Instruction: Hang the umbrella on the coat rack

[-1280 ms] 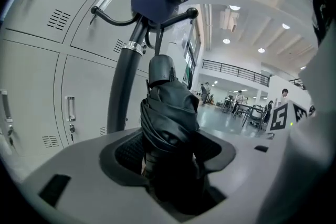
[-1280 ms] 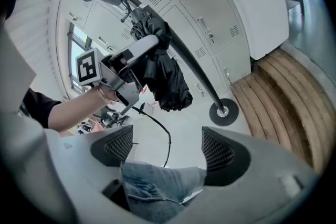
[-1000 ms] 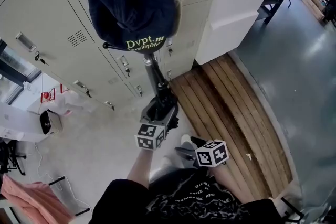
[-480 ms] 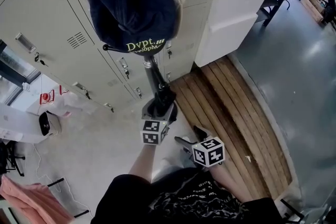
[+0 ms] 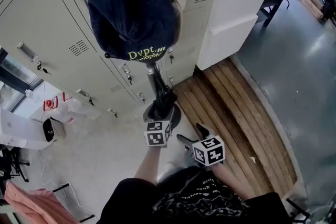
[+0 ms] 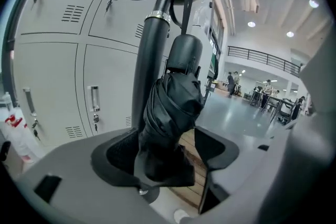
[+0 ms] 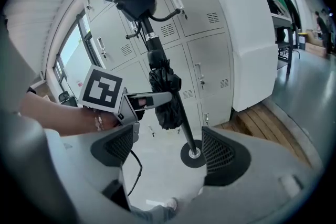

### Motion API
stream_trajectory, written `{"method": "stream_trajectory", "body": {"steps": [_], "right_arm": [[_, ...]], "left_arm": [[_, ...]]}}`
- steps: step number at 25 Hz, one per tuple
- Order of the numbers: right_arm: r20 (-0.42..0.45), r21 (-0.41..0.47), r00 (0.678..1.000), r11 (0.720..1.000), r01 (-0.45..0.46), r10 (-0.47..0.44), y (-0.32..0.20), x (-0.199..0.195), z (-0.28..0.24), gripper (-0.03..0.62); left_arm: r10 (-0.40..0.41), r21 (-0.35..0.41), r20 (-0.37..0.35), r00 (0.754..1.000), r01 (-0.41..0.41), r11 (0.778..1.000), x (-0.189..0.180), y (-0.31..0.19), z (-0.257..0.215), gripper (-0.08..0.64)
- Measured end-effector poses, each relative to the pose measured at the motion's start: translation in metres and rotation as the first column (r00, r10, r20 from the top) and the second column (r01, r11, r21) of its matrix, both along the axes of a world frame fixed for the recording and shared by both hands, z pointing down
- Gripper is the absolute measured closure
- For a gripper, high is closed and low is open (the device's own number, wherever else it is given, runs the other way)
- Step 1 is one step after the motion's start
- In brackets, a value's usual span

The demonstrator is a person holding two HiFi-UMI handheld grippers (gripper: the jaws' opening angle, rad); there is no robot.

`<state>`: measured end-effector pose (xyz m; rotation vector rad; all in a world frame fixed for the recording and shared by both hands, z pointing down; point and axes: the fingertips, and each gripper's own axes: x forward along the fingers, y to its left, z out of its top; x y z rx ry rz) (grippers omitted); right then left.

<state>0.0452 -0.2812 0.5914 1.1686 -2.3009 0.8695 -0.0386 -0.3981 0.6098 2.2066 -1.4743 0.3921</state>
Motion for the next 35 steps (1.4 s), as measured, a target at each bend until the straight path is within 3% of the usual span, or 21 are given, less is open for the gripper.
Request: {"method": "stream_trajectory", "body": {"steps": [5,10,13,21,25,31,35], "right_arm": [[0.017,0.021,1.000,1.000,-0.008,0.007,-0.006,-0.003,-0.004,0.195],[0.060,0.033,0.998,0.999,-0.005,0.003,-0.004,-0.009,-0.010,0.195],[0.073,0.040,0.997,0.999,-0.005,0.002,0.000,-0.012,-0.012,0.195],[0.027,0.099,0.999,0.994,-0.035,0.033,0.001,-0.003,-0.027,0.196],[0.049,0.150,0.998,0.987,-0.050,0.043,0.004,-0.005,-0.044,0.196],[0.054,0.231,0.997,0.971,-0.057,0.046,0.015,-0.009,-0.074,0.198],[0.092,0.272,0.994,0.959,-0.081,0.058,0.024,-0.007,-0.094,0.206]], "left_arm": [[-0.007,-0.029,-0.014,1.000,0.007,1.000,-0.003,0.005,-0.003,0.224],[0.054,-0.098,-0.050,0.997,-0.059,0.993,0.001,0.024,0.001,0.218],[0.061,-0.103,-0.083,0.995,-0.069,0.992,0.000,0.036,-0.002,0.218],[0.111,-0.050,-0.102,0.989,-0.117,0.992,-0.001,0.063,-0.028,0.218],[0.135,-0.018,-0.173,0.976,-0.140,0.990,0.007,0.085,-0.055,0.219],[0.114,0.098,-0.123,0.986,-0.103,0.990,-0.006,0.109,-0.097,0.219],[0.081,0.120,-0.121,0.989,-0.066,0.991,-0.015,0.135,-0.112,0.220]]}}
